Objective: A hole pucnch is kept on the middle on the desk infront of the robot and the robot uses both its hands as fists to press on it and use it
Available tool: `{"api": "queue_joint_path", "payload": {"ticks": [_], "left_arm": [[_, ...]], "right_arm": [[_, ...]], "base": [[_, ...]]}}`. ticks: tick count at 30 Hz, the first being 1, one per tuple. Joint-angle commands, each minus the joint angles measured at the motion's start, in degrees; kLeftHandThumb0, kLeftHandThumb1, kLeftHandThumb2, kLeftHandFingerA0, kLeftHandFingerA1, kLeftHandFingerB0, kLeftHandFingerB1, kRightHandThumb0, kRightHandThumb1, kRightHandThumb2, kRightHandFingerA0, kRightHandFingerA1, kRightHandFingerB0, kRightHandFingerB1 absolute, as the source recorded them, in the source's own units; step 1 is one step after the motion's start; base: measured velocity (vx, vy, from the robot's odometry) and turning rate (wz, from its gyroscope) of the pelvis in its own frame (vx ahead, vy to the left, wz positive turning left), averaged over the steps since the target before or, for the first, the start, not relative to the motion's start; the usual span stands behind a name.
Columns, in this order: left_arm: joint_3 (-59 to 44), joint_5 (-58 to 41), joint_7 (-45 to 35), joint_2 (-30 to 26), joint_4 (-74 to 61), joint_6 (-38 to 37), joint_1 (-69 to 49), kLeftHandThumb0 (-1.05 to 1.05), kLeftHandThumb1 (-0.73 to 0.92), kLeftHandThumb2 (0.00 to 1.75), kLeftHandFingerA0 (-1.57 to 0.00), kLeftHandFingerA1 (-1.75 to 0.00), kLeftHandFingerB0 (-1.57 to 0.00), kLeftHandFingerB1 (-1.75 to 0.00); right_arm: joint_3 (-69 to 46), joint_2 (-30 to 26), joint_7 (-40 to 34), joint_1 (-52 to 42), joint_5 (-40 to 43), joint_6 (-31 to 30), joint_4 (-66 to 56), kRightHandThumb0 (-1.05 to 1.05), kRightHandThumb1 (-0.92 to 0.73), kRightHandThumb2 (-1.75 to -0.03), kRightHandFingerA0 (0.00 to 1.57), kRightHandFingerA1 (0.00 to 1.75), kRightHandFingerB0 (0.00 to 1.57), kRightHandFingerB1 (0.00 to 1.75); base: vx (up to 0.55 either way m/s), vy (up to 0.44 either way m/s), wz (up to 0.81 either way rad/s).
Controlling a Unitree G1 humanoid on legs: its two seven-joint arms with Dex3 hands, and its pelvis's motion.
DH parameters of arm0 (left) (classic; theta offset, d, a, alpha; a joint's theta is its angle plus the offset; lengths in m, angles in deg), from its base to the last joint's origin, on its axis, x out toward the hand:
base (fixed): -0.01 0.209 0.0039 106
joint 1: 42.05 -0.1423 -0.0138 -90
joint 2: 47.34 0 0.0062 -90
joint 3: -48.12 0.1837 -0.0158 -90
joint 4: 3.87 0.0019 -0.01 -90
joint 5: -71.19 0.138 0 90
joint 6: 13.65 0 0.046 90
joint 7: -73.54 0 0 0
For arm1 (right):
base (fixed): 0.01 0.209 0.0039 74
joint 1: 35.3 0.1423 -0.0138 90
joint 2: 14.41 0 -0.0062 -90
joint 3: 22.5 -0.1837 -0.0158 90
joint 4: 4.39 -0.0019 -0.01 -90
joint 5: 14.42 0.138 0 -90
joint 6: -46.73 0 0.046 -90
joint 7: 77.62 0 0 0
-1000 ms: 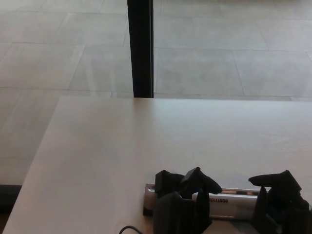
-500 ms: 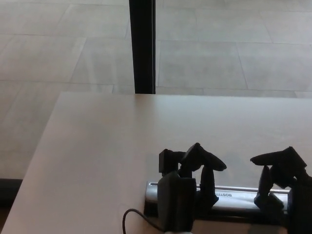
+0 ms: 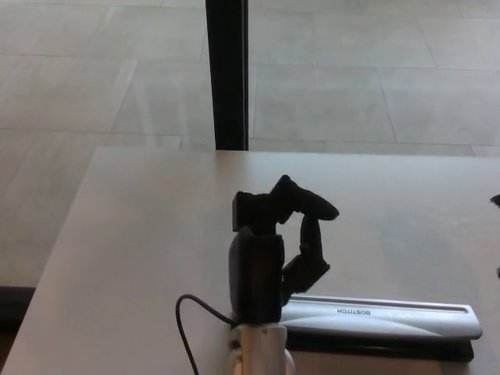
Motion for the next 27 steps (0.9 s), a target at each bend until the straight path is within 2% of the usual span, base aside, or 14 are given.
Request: {"api": "queue_joint_path", "payload": {"ticks": [1,2,4,5,6,11,13,16,21,22,23,24,25,27], "left_arm": [[-25.75,-45.40,-36.54,-26.26,-30.85,34.64,-0.99,-0.26,0.71,0.94,-0.89,-1.75,-0.53,-1.75],[-28.76,-45.22,-36.66,-29.16,-30.11,34.21,-2.06,-0.29,0.76,0.76,-0.86,-1.75,-0.57,-1.75],[-35.38,-46.03,-35.12,-33.66,-29.05,35.09,-4.33,-0.23,0.72,0.84,-0.83,-1.75,-0.56,-1.66],[-40.87,-46.59,-36.31,-37.75,-26.24,34.96,-6.89,-0.19,0.80,0.83,-0.76,-1.75,-0.52,-1.49],[-42.71,-47.03,-36.02,-38.49,-24.98,35.18,-7.28,-0.18,0.84,0.70,-0.76,-1.75,-0.57,-1.40],[-54.21,-48.40,-35.29,-42.25,-19.37,33.91,-15.64,-0.33,0.83,0.67,-0.89,-1.75,-0.64,-1.62],[-59.15,-47.48,-33.25,-42.42,-15.62,34.19,-20.53,-0.42,0.66,0.80,-1.03,-1.75,-0.79,-1.47],[-61.81,-45.74,-33.07,-41.88,-10.27,31.46,-24.07,-0.50,0.54,0.89,-1.09,-1.73,-0.94,-1.46],[-64.75,-43.64,-33.56,-38.61,0.60,26.12,-30.38,-0.56,0.34,1.11,-1.20,-1.73,-1.07,-1.50],[-64.79,-42.60,-31.76,-37.23,2.39,27.17,-31.84,-0.34,0.31,1.37,-1.20,-1.75,-1.02,-1.59],[-65.29,-42.67,-31.31,-36.18,3.98,26.99,-32.27,-0.55,0.34,1.19,-1.24,-1.66,-1.11,-1.45],[-66.14,-43.55,-32.26,-35.27,5.81,25.60,-32.10,-0.55,0.34,1.19,-1.24,-1.66,-1.11,-1.45],[-66.34,-43.20,-31.72,-34.28,6.76,24.98,-32.28,-0.52,0.25,1.22,-1.22,-1.70,-1.08,-1.53],[-67.47,-43.07,-29.92,-31.96,9.71,24.82,-32.45,-0.52,0.28,1.18,-1.10,-1.75,-0.98,-1.56]], "right_arm": [[-35.36,-27.75,21.10,-9.71,59.63,-51.37,-16.63,-0.34,-0.43,-1.00,1.01,1.75,0.84,1.33],[-39.20,-28.81,20.46,-9.70,55.75,-51.62,-12.28,-0.43,-0.39,-1.05,1.28,1.39,0.98,1.14],[-45.78,-30.66,20.83,-10.47,49.11,-50.70,-3.22,-0.36,-0.46,-1.01,1.02,1.75,0.84,1.25],[-50.05,-32.04,23.18,-12.68,44.44,-47.24,5.66,-0.47,-0.50,-1.08,1.22,1.35,0.88,1.12],[-51.44,-32.43,23.71,-13.29,43.71,-46.54,8.20,-0.37,-0.52,-0.96,1.23,1.70,0.80,1.27],[-58.49,-31.70,18.57,-17.83,40.90,-42.36,22.14,-0.43,-0.61,-0.87,1.00,1.75,0.73,1.34],[-60.10,-30.03,16.42,-19.48,40.49,-38.45,28.55,-0.40,-0.51,-1.00,1.24,1.75,0.70,1.36],[-58.04,-29.15,13.98,-20.04,36.03,-34.07,34.51,-0.45,-0.53,-1.06,1.11,1.75,0.78,1.50],[-55.90,-25.59,9.51,-18.68,32.41,-27.41,43.94,-0.45,-0.53,-1.17,1.12,1.75,0.83,1.27],[-55.01,-24.16,8.19,-17.22,31.61,-26.29,46.16,-0.34,-0.38,-1.19,1.38,1.42,1.04,1.10],[-54.31,-23.38,7.50,-16.39,30.87,-25.65,47.35,-0.48,-0.42,-1.25,1.12,1.73,0.93,1.27],[-53.87,-23.04,7.16,-15.90,30.23,-25.35,48.18,-0.48,-0.42,-1.25,1.12,1.73,0.93,1.27],[-54.12,-22.04,6.74,-15.12,30.55,-24.84,48.42,-0.48,-0.49,-1.10,0.79,1.56,0.83,1.15],[-53.58,-19.25,4.75,-13.50,30.00,-24.01,48.14,-0.41,-0.54,-1.09,0.80,1.65,0.80,1.15]], "base": [[0.00,0.000,0.00],[0.00,0.000,0.00],[0.00,0.000,0.00],[0.00,0.000,0.00],[0.00,0.000,0.00],[0.00,0.000,0.00],[0.00,0.000,0.00],[0.00,0.000,0.00],[0.00,0.000,0.00],[0.00,0.000,0.00],[0.00,0.000,0.00],[0.00,0.000,0.00],[0.00,0.000,0.00],[0.00,0.000,0.00]]}}
